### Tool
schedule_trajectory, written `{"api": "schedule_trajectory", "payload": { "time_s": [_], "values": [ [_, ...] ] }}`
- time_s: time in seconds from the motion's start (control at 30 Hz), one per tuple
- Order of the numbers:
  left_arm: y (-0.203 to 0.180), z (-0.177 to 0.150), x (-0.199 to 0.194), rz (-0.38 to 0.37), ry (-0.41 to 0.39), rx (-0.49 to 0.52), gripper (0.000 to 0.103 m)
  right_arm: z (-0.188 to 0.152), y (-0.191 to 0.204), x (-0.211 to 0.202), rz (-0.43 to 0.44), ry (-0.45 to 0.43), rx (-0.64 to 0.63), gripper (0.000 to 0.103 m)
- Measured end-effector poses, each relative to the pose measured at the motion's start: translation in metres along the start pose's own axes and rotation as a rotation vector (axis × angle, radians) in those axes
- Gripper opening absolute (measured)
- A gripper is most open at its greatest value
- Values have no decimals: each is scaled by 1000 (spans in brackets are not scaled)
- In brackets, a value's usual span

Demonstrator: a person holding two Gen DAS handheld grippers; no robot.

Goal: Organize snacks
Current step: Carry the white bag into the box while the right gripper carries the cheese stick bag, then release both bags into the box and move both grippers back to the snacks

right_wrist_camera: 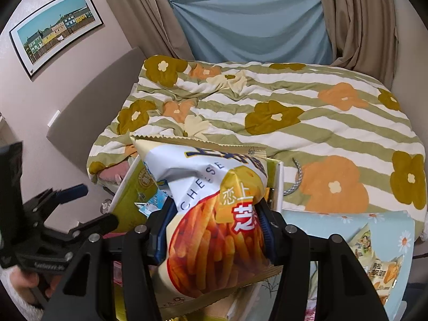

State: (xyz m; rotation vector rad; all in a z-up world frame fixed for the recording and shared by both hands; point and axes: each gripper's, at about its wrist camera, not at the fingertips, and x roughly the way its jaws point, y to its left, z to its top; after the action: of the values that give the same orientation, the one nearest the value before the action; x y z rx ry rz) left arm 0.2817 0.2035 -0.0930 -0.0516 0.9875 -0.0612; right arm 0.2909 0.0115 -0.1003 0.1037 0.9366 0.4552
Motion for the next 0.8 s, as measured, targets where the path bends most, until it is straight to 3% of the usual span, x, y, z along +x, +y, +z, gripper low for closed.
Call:
{"api": "schedule_trajectory", "payload": {
  "time_s": [0.33, 0.43, 0.5, 0.8],
  "values": [
    [7, -14, -2, 59, 0, -4, 103, 13, 9, 31, -54, 22, 3, 53],
    [9, -15, 0, 53, 6, -13, 103, 10, 5, 39, -65, 24, 17, 68],
    [8, -16, 2, 48, 9, -12, 103, 7, 2, 40, -53, 12, 30, 102],
    [-1, -21, -4, 39, 3, 7, 103, -4, 6, 16, -63, -26, -33, 103]
  ]
}}
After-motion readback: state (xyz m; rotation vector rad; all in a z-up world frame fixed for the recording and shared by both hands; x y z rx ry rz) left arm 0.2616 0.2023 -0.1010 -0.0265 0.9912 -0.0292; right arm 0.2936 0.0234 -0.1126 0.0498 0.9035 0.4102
